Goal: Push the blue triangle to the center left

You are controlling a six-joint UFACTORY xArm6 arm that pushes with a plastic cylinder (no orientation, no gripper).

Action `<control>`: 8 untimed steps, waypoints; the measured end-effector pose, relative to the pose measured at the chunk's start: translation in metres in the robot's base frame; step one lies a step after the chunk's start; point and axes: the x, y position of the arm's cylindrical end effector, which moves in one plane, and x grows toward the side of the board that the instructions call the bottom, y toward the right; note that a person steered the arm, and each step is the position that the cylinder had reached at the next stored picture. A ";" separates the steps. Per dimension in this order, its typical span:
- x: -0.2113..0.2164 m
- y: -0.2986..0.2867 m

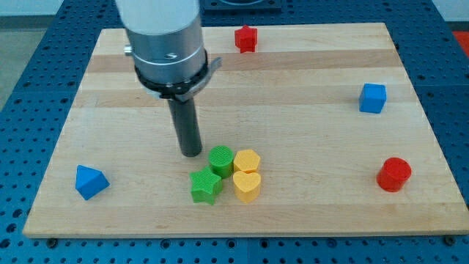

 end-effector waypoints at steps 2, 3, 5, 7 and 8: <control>0.000 -0.049; 0.000 -0.049; 0.047 -0.049; 0.092 -0.082; 0.093 -0.111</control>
